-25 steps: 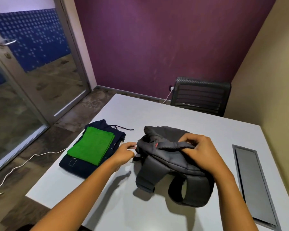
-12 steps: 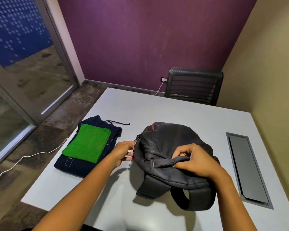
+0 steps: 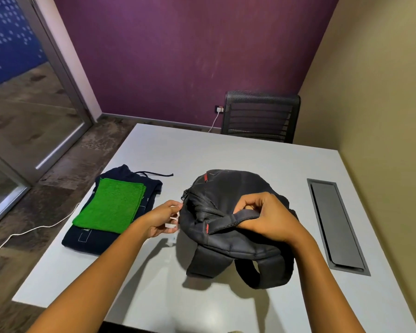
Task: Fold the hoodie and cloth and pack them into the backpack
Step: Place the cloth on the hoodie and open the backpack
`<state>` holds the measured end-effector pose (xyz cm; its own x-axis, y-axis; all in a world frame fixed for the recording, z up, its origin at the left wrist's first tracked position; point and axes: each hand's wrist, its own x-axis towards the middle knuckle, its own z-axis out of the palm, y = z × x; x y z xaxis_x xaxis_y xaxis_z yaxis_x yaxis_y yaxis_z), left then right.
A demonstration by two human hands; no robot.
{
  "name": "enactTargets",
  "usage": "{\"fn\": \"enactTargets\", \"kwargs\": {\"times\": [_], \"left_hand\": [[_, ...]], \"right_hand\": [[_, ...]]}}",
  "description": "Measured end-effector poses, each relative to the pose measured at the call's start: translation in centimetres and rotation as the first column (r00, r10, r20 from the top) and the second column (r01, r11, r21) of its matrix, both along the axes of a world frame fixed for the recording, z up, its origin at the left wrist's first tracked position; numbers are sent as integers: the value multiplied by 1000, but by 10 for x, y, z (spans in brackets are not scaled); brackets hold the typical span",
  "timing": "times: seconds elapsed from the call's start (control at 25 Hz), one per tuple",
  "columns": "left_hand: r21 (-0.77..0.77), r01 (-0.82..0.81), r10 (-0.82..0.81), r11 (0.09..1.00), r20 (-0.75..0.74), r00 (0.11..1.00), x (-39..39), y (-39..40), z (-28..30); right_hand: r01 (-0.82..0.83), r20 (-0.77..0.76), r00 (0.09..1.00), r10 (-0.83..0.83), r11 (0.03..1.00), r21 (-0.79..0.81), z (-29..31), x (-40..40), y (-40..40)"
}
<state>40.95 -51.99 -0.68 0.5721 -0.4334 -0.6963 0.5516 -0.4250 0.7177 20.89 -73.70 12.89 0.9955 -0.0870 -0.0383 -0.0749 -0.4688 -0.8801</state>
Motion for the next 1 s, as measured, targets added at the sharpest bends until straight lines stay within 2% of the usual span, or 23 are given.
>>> {"fn": "enactTargets", "kwargs": {"times": [0.16, 0.48, 0.6, 0.68, 0.76, 0.88, 0.96, 1.0], "left_hand": [[24, -22, 21, 999, 72, 997, 2, -2, 5], [-92, -188, 193, 978, 48, 980, -5, -8, 8], [-26, -54, 53, 998, -28, 998, -7, -8, 13], [37, 30, -32, 999, 64, 997, -4, -7, 24], [94, 95, -114, 991, 224, 968, -1, -6, 43], [235, 234, -320, 943, 460, 828, -2, -5, 79], [290, 311, -423, 905, 534, 732, -9, -9, 106], [278, 344, -443, 897, 546, 711, -15, -11, 120]], "right_hand": [[-11, 43, 999, 10, 999, 32, 7, 0, 1], [10, 103, 995, -15, 999, 49, 16, 0, 1], [-35, 89, 995, 33, 999, 23, 23, 2, -1], [-60, 88, 995, 57, 998, 36, 25, 3, -1], [-50, 95, 994, 47, 998, 25, 26, 3, 0], [21, 118, 993, -15, 998, -51, 25, 5, 4], [49, 137, 990, -44, 998, -34, 25, 9, 9], [57, 149, 987, -53, 998, -21, 25, 12, 11]]}}
